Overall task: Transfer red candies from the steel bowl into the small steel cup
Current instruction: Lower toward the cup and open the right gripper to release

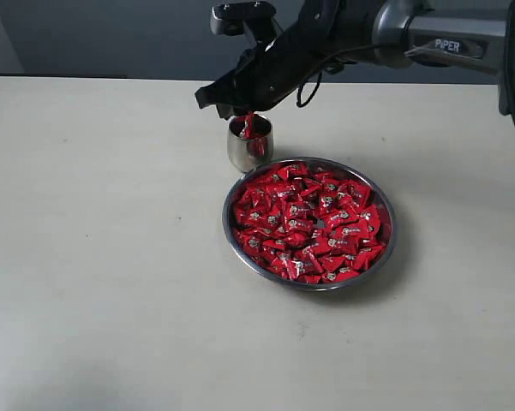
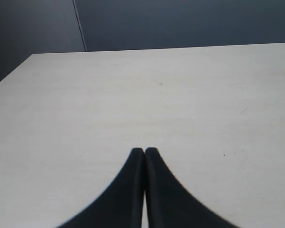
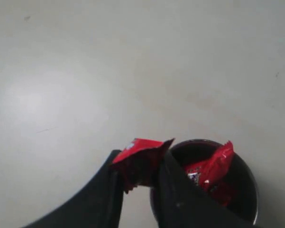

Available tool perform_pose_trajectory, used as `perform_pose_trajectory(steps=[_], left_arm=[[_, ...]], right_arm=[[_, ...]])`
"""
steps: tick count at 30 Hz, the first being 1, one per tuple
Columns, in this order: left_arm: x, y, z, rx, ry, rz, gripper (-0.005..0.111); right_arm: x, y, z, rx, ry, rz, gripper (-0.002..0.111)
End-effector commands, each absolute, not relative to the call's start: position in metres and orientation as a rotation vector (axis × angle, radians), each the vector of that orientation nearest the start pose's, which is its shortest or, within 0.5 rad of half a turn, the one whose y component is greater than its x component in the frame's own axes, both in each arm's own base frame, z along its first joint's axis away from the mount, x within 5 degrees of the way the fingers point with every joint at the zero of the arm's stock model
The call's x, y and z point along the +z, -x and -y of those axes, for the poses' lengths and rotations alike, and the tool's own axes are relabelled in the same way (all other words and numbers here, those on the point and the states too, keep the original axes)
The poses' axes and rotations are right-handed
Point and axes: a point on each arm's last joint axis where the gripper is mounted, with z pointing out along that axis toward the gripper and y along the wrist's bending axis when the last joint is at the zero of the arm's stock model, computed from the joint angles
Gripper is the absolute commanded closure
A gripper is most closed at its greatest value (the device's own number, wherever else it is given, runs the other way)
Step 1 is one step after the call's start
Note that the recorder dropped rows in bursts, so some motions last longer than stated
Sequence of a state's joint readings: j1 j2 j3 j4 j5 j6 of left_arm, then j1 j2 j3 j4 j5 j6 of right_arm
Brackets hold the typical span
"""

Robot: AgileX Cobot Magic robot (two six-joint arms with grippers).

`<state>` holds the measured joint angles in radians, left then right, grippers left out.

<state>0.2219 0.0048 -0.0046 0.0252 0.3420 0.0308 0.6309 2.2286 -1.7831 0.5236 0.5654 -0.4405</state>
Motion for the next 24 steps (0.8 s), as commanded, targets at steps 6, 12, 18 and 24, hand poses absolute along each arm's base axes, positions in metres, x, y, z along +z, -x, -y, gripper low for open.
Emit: perform_pose_trajectory(steps=[6,12,18,24], left_arm=[[0.183,-0.0523,-0.0124,0.201,0.154,-1.816,0.106],[0.183,-0.0523,-0.0124,0.201,0.154,-1.816,0.106],[0.183,-0.0523,-0.0124,0.201,0.154,-1.816,0.106],[0.183,-0.0523,-0.0124,0.201,0.154,-1.816,0.106]], right_arm=[[0.1733,-0.3952,-0.3148,0.53,0.955,-2.333,0.109],[0.172,-0.3975,-0.311,0.471,0.963,-2.337,0.109],[0.1715,-0.3991,-0.3089,0.431,0.957,-2.34,0.109],[0.1719,-0.3997,-0.3091,0.431,0.951,-2.334,0.109]])
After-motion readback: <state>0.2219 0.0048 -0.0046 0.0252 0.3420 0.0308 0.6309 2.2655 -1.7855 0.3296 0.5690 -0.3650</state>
